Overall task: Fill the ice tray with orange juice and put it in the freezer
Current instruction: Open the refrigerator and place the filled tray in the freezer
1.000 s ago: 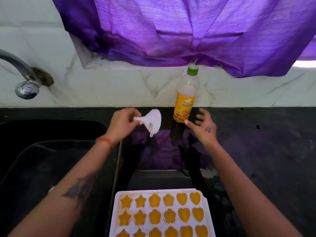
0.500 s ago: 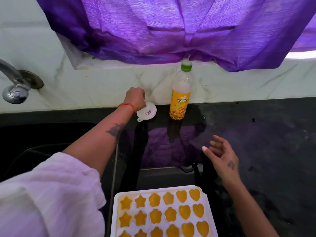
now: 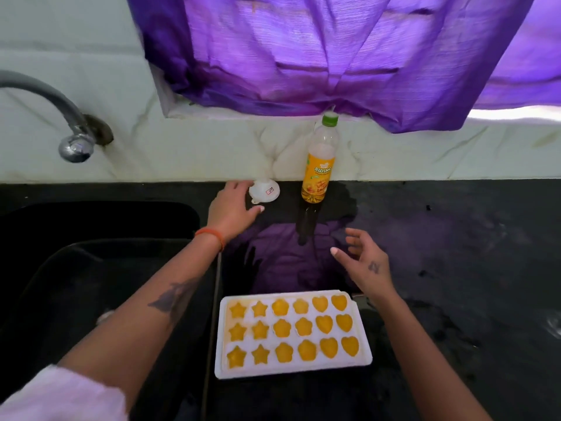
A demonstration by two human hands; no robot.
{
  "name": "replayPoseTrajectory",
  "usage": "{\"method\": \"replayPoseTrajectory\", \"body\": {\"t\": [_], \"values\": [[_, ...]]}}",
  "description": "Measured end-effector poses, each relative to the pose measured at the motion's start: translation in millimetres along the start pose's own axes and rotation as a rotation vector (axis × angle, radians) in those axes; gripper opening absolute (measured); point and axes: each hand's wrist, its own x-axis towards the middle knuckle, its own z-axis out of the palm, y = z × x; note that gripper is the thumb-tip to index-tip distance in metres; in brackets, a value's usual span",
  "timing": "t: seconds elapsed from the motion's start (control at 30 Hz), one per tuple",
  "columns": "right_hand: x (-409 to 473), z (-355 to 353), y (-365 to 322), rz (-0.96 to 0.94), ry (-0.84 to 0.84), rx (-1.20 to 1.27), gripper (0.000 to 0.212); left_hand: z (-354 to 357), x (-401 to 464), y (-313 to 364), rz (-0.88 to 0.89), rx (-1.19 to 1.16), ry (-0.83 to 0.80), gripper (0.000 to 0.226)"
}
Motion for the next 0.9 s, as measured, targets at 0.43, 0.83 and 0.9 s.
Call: {"method": "replayPoseTrajectory", "body": {"t": [0.43, 0.83, 0.9], "values": [[-81, 58, -54, -0.646, -0.362, -0.277, 0.054, -20, -270, -19, -0.518, 0.007, 0.309, 0.076], [-293, 146, -97, -1.165, -1.014, -0.502, 0.065, -15, -586, -26, -1.310, 0.027, 0.488, 0.082], [-338, 157, -96, -1.258, -1.117, -0.550, 0.066, -7, -636, -18, -1.423, -0.014, 0.536, 0.081]]}}
